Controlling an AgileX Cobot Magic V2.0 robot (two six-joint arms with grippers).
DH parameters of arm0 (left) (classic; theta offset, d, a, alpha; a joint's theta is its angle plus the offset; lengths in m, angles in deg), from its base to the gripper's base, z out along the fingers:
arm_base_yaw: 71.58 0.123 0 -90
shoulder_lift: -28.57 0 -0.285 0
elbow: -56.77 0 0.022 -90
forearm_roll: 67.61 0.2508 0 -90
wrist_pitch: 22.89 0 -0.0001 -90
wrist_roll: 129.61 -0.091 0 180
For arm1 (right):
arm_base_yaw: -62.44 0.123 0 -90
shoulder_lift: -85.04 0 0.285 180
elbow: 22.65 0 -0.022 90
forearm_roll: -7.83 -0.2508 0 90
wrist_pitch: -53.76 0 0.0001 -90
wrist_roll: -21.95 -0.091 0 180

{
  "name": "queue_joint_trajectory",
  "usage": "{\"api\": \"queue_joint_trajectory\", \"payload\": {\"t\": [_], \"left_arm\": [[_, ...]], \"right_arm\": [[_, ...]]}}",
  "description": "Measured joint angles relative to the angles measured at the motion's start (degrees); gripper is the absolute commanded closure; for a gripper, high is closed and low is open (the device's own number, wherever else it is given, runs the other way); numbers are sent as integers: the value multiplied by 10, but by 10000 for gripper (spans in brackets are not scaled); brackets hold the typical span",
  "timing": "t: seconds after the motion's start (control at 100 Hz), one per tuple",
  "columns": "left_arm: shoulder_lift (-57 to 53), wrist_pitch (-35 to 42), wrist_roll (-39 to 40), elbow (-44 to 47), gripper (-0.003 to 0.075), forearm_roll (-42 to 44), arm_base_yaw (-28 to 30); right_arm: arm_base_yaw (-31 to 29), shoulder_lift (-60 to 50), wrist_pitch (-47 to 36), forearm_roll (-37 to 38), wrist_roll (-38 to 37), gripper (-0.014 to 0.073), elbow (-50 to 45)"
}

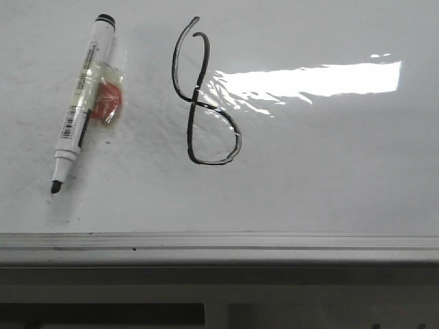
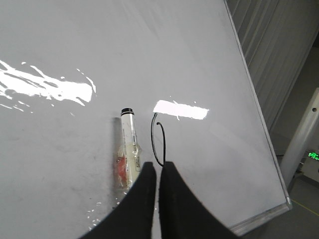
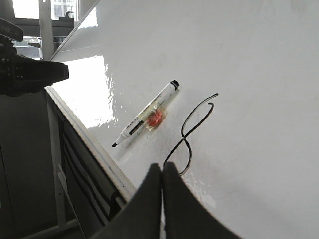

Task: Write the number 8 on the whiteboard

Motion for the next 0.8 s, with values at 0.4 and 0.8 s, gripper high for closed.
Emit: {"api": "queue_joint_trajectory", "payload": {"t": [0.4,0.8], "left_arm": [[-37,-30,0,0,741,157,229],[-54,-236,30,0,741,237,421]], "right_arm": [[0,0,0,-1,0,658,0],[0,0,0,0,0,658,0]]}}
